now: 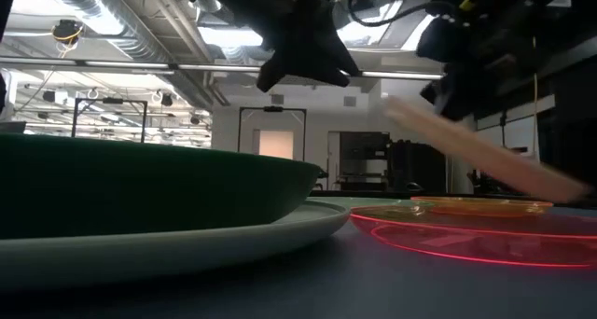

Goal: Stack plastic plates
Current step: Stack the white plate on top of the pink plate

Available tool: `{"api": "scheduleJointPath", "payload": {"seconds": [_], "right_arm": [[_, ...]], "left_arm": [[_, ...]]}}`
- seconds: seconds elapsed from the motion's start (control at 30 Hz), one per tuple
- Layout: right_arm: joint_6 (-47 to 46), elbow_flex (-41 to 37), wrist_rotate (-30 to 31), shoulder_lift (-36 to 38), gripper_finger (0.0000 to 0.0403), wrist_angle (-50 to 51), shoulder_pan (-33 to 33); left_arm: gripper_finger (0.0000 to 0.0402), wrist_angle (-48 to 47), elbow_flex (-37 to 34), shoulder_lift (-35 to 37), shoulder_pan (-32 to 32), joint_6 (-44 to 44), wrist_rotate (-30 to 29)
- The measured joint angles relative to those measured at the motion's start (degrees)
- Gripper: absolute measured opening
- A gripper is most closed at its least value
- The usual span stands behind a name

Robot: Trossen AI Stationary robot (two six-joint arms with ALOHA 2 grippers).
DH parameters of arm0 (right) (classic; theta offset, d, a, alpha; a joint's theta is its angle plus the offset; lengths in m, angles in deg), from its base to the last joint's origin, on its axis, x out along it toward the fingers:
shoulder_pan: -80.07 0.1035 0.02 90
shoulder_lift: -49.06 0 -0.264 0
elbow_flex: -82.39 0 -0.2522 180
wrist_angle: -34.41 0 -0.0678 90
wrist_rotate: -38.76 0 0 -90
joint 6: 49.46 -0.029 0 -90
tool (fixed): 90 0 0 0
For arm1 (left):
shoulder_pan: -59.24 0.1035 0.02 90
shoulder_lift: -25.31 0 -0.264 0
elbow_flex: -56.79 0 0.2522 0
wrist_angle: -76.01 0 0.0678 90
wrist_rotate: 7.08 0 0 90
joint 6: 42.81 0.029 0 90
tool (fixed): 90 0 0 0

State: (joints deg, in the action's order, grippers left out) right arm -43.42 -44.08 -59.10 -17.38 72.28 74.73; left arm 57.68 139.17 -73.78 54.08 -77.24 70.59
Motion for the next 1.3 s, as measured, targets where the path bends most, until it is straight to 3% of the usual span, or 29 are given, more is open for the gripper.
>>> {"api": "scheduleJointPath", "payload": {"seconds": [0.13,0.57,1.3], "right_arm": [[0.46,0.00,1.00,-0.03,0.0000,-4.92,-2.61],[1.90,0.04,9.87,-0.08,0.0000,-11.97,-3.34],[-0.28,0.04,7.22,-0.08,0.0000,-18.29,-3.32]], "left_arm": [[0.0082,1.06,0.00,0.00,0.51,-0.05,-3.96],[0.0082,1.09,0.00,0.00,3.05,0.33,-4.30],[0.0082,-4.98,0.00,0.00,5.10,0.52,-4.91]]}}
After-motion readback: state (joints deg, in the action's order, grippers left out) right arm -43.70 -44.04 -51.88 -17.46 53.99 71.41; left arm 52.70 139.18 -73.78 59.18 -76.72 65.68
